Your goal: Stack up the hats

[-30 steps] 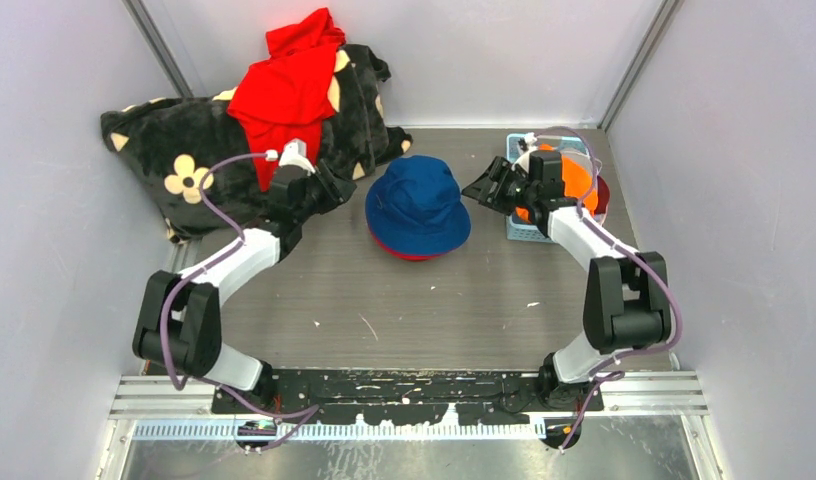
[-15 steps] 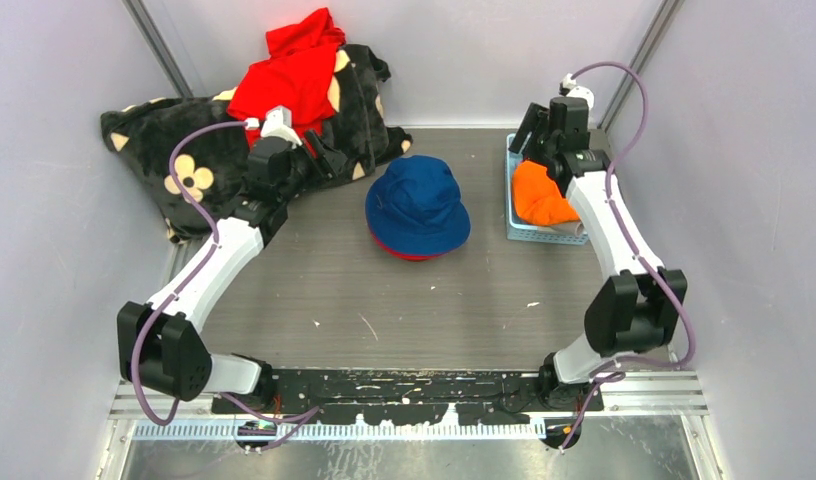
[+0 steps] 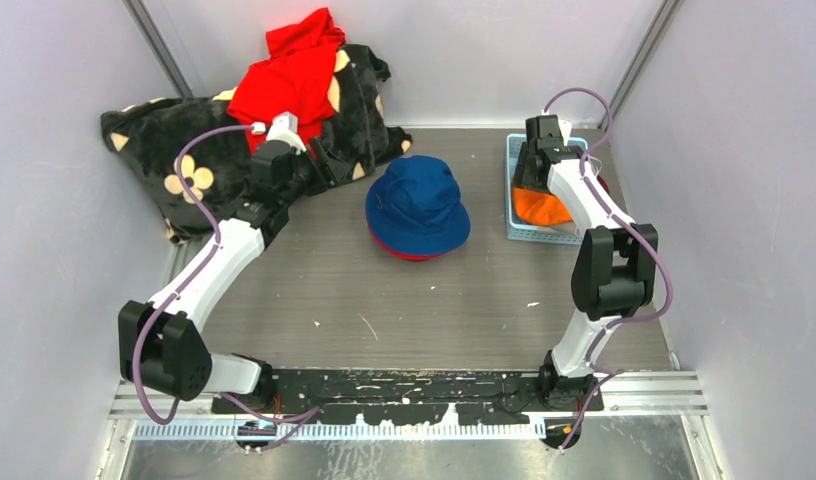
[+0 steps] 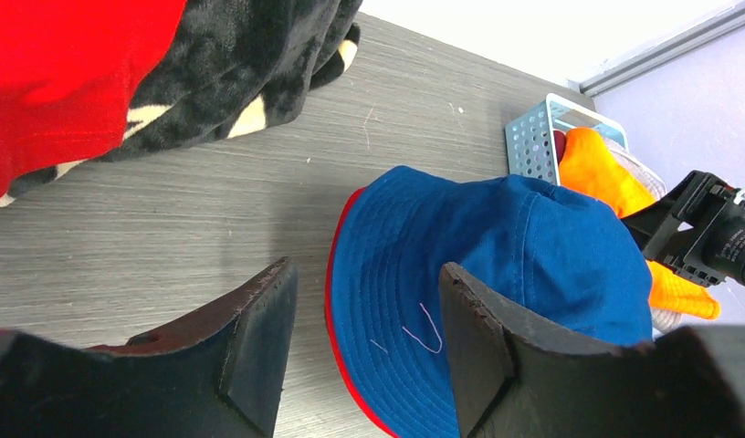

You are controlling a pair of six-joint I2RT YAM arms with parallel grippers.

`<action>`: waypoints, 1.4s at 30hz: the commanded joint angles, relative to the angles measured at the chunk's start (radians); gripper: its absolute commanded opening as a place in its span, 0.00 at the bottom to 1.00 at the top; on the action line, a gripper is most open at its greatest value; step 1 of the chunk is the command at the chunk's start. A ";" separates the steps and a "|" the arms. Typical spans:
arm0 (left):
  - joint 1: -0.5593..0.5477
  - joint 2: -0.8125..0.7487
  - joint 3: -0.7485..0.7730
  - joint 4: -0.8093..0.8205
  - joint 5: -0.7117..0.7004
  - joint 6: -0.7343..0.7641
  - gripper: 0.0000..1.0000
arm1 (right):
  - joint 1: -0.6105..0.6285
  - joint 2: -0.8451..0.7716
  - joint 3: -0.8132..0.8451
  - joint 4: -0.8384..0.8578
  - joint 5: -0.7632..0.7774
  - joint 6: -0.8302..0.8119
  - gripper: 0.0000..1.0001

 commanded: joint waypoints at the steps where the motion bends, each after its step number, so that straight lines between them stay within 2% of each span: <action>1: -0.001 -0.021 -0.014 0.048 0.022 -0.003 0.59 | -0.002 0.009 0.009 -0.012 0.091 -0.021 0.69; 7: -0.001 -0.020 -0.023 0.052 0.023 -0.005 0.59 | -0.013 0.057 0.005 -0.011 0.083 -0.019 0.66; 10: -0.001 -0.019 -0.031 0.057 0.025 -0.008 0.59 | -0.031 0.076 -0.003 -0.003 0.054 -0.013 0.59; 12: -0.001 -0.019 -0.034 0.058 0.025 -0.009 0.59 | -0.039 0.080 -0.007 0.000 0.044 -0.008 0.45; 13: -0.001 -0.020 -0.036 0.059 0.025 -0.009 0.59 | -0.041 0.079 -0.009 0.004 0.043 -0.006 0.33; 14: 0.000 -0.020 -0.039 0.062 0.025 -0.010 0.59 | -0.042 0.075 -0.010 0.006 0.047 -0.003 0.12; 15: 0.000 -0.020 -0.040 0.064 0.025 -0.013 0.59 | -0.042 0.068 -0.009 0.006 0.054 -0.001 0.04; 16: -0.001 -0.020 -0.040 0.065 0.027 -0.015 0.59 | -0.042 0.059 -0.005 -0.001 0.066 0.005 0.01; 25: 0.000 -0.015 -0.029 0.069 0.036 -0.025 0.59 | 0.033 -0.149 0.104 -0.025 0.099 0.010 0.01; 33: -0.001 -0.028 -0.016 0.055 0.028 -0.025 0.59 | 0.034 -0.245 0.256 -0.001 -0.111 0.023 0.01; 42: 0.000 -0.044 -0.001 0.042 0.024 -0.023 0.59 | 0.034 -0.323 0.247 0.225 -0.451 0.070 0.01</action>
